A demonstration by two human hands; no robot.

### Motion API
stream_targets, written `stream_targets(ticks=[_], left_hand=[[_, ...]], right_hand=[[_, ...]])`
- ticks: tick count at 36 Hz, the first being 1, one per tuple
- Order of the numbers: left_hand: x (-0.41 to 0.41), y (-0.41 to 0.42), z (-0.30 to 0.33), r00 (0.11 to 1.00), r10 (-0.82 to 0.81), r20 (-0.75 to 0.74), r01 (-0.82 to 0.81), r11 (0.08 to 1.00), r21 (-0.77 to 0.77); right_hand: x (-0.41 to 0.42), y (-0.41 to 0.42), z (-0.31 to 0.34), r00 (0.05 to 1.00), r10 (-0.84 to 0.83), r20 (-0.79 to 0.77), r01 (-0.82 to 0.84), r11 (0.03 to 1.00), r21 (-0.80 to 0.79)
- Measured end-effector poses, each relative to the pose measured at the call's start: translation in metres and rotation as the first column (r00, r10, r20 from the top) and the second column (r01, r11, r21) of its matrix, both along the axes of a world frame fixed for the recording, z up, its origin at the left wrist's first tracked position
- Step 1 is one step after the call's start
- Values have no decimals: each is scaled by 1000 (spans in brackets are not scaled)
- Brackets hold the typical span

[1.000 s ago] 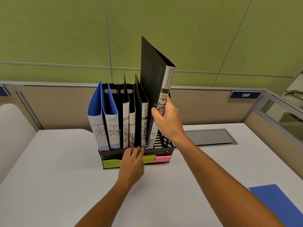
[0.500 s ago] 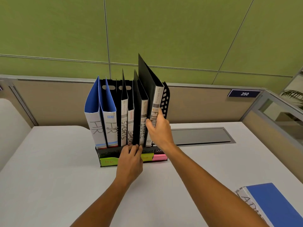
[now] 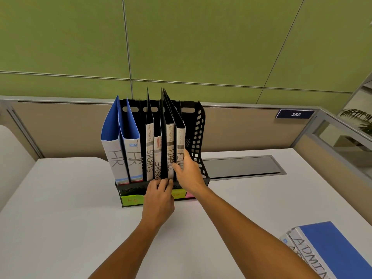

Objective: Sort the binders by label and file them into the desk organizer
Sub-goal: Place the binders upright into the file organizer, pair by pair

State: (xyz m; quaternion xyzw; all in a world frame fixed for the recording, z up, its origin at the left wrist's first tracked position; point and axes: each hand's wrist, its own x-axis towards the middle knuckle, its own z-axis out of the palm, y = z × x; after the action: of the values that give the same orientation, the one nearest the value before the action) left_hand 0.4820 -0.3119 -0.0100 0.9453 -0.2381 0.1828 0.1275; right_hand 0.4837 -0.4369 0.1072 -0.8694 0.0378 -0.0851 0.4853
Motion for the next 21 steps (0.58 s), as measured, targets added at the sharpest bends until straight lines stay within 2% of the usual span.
stream_targets(ticks=[9,15,21], left_hand=[[-11,-13,37,985,92,-144,-105,991,-84],[-24,-17,51,967,103,-232,-138,981,-140],[-55,-24,58,955,95,-280,-154,968,-196]], right_hand=[[-23,-4,-12,998,-16,-68,22,995,93],[-48,-9,-11,996,-18,-82,31,986,163],[-88,-23,-23,982,-56,-179,95,971,220]])
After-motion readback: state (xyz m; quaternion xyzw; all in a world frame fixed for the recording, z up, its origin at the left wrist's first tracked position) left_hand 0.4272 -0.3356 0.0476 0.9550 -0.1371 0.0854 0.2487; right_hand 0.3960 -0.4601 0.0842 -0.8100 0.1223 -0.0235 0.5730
